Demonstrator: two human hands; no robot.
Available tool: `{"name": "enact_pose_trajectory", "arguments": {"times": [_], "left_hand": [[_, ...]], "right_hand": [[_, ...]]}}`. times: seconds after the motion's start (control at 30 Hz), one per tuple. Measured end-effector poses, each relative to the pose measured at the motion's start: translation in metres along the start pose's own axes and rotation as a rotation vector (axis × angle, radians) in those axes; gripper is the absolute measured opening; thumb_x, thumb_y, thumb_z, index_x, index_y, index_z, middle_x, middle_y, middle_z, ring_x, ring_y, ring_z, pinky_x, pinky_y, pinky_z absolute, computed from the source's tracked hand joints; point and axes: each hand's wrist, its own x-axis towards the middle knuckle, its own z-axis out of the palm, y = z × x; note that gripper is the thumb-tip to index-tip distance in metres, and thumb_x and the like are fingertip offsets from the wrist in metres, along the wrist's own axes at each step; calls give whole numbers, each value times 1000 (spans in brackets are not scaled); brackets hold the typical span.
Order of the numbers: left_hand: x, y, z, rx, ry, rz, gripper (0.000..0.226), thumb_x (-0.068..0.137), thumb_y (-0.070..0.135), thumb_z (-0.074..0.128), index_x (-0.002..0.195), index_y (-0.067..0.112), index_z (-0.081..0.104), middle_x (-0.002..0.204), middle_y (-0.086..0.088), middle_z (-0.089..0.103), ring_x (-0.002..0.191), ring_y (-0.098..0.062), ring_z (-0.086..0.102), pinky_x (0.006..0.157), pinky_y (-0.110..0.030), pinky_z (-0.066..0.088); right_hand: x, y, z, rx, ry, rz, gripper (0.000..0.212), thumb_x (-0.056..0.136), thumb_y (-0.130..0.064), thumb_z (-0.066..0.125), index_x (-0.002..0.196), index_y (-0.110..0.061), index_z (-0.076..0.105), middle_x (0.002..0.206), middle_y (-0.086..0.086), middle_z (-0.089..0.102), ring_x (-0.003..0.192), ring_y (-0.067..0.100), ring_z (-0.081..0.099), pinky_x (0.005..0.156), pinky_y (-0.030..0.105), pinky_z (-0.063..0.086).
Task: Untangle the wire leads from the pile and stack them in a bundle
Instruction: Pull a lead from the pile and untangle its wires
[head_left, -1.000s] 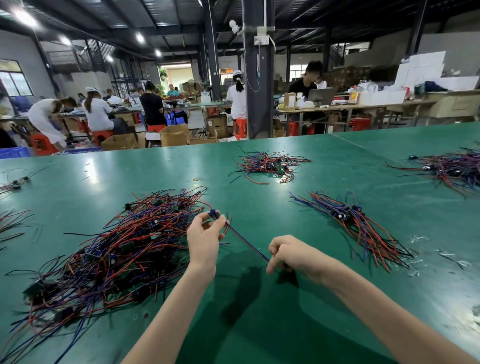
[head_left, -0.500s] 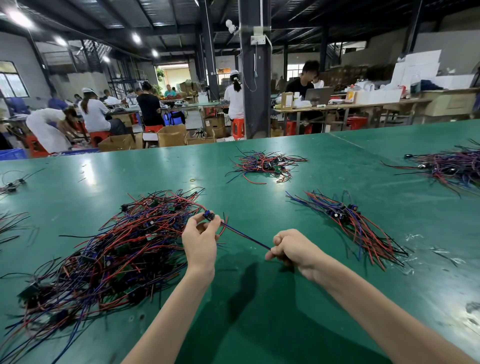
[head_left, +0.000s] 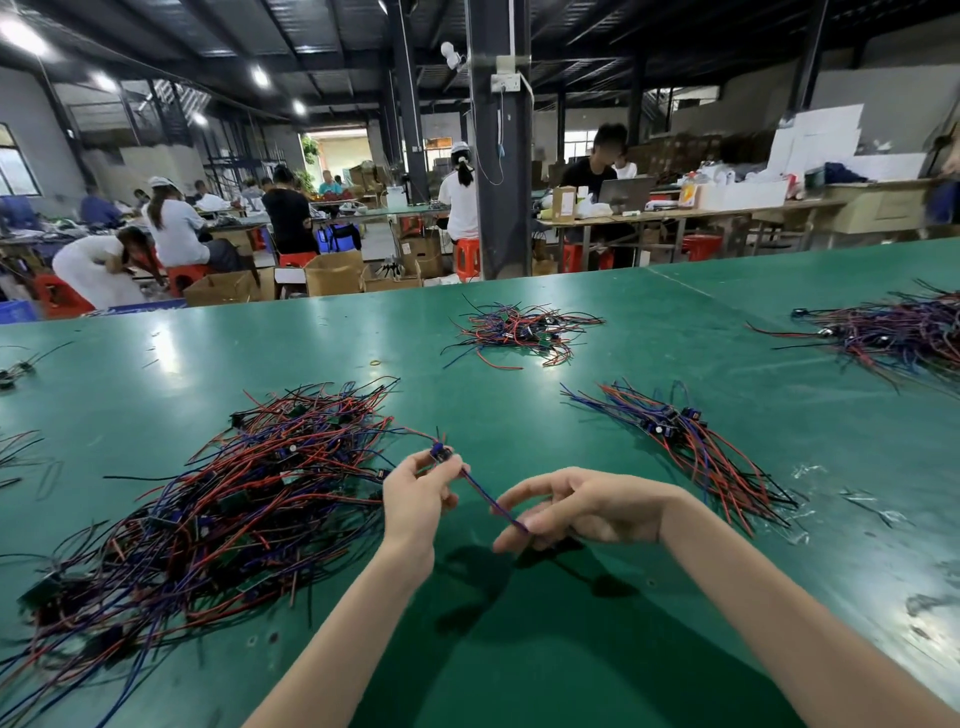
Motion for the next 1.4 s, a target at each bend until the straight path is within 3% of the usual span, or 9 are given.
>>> {"name": "enact_pose_trajectory", "arguments": {"times": [0.13,0.27,0.43,0.67,0.8,0.9,1.03,1.13,1.4], "left_hand": [[-13,-6,11,61,-149,-43,6,85,2,64,88,7,63,59,5,62,42,-3,40,52,-19,40],[-20,-10,16,31,-219,-63,9,84,1,65,92,5,64,63,1,65,53,-12,50,58,-23,44],[-19,-11,16,1,-248,-61,12,85,2,65,95,9,63,73,-3,71,58,-11,59,57,-20,48],[-15,-11,14,29,-291,-76,13,89,9,63,101,8,62,90,-5,71,60,-10,58,53,-22,52],[-16,-12,14,68,-298,-67,11,93,9,57,103,5,61,87,-6,71,56,-8,58,53,-22,52],[-18,-11,14,95,-306,-53,11,95,9,55,103,5,60,87,-7,71,57,-9,59,55,-22,52],[-21,-11,14,140,-315,-29,11,95,8,53,103,4,60,88,-10,70,58,-10,58,55,-22,51],[-23,-11,15,173,-318,-12,11,96,7,53,102,4,60,88,-11,69,60,-12,57,56,-23,51],[-24,-11,14,208,-270,12,10,96,4,51,99,4,61,84,-14,68,58,-14,58,53,-24,51]], "right_hand": [[6,0,7,-22,212,-5,36,79,-35,67,103,-8,67,84,3,71,69,9,60,59,15,42],[10,3,13,-103,395,-76,18,86,-19,67,69,-13,68,59,-2,62,43,6,32,42,16,24],[10,-1,17,-114,445,-99,27,88,-10,63,61,-14,62,43,-9,53,36,4,31,38,15,23],[1,-17,-9,-147,698,-197,17,89,-5,59,73,-12,59,62,0,65,38,2,42,38,13,28],[-18,-34,-52,-335,1021,-281,19,91,-7,57,73,-14,59,65,2,68,44,3,47,48,15,37],[-38,-28,-85,-567,1259,-49,23,84,-12,61,63,-14,69,63,7,69,53,11,52,50,19,38],[-52,-3,-101,-581,1207,324,22,81,-10,64,61,-7,73,47,1,62,51,16,51,52,22,41],[-49,8,-103,-613,1262,435,13,78,-6,61,73,-5,73,76,11,71,81,26,64,74,29,52],[-30,11,-72,-1032,1429,478,17,84,-9,56,101,-7,59,108,16,59,98,35,62,73,34,47]]}}
